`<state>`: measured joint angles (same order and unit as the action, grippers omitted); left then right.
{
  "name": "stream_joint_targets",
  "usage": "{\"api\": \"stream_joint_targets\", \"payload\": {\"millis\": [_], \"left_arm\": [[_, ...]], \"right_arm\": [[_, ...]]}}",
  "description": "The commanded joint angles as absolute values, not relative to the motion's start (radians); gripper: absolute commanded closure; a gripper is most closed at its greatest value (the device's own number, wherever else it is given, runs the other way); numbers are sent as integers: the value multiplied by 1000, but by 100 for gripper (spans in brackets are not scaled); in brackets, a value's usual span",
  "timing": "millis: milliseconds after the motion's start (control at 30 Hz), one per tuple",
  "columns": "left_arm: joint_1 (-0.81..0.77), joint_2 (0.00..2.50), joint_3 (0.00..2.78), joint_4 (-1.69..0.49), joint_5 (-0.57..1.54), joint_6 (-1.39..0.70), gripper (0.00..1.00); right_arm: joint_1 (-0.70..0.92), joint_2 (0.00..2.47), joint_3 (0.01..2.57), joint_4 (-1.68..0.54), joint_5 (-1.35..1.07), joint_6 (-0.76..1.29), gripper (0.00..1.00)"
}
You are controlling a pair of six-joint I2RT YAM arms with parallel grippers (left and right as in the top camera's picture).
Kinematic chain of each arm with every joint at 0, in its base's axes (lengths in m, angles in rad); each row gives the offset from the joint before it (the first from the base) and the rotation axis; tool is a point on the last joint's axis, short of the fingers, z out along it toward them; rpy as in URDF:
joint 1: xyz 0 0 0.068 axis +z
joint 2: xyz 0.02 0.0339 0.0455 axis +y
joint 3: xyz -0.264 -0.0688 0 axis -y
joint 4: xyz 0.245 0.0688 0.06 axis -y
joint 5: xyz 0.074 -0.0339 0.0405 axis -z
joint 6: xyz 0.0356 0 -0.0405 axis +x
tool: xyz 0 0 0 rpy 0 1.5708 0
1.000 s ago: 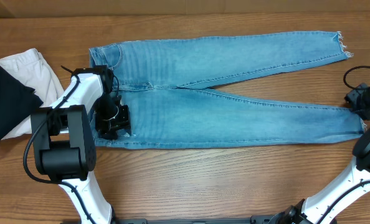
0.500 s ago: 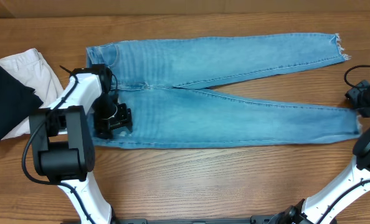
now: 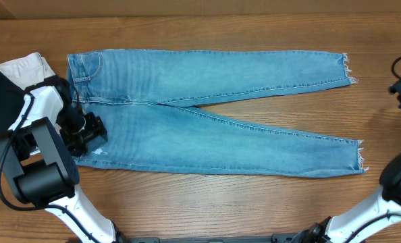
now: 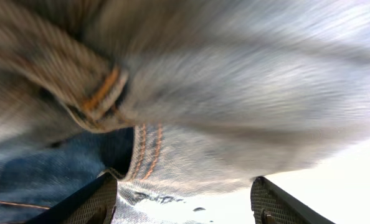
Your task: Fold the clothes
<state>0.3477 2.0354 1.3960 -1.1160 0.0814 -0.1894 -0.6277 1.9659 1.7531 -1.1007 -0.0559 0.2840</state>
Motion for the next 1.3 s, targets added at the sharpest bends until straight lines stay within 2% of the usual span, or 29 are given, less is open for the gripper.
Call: {"api": "stream_joint_targets", "payload": {"millis": [0, 200, 433, 633, 867, 1067, 1267], "left_arm": [[312, 1918, 1473, -1118, 86, -153, 27], [290, 1740, 1485, -1195, 50, -234, 23], [295, 1640, 1462, -1331, -11, -296, 23], [299, 1509, 1329, -1343, -70, -371, 23], [427, 1366, 1066, -1133, -80, -408, 19], [555, 1407, 909, -895, -7, -393, 23], [572, 1515, 860, -731, 20, -392, 23]], "right_arm": [[-622, 1887, 1780, -1153, -74, 284, 43], [-607, 1795, 1780, -1287, -84, 283, 43], [-551, 1672, 1780, -1414, -84, 272, 42], [-505, 1596, 1779, -1530, -85, 285, 41], [-423, 1560, 1748, -1539, -84, 284, 41], [-380, 1560, 1709, -1526, -81, 283, 41], [-380, 1560, 1707, -1520, -81, 283, 40]]}}
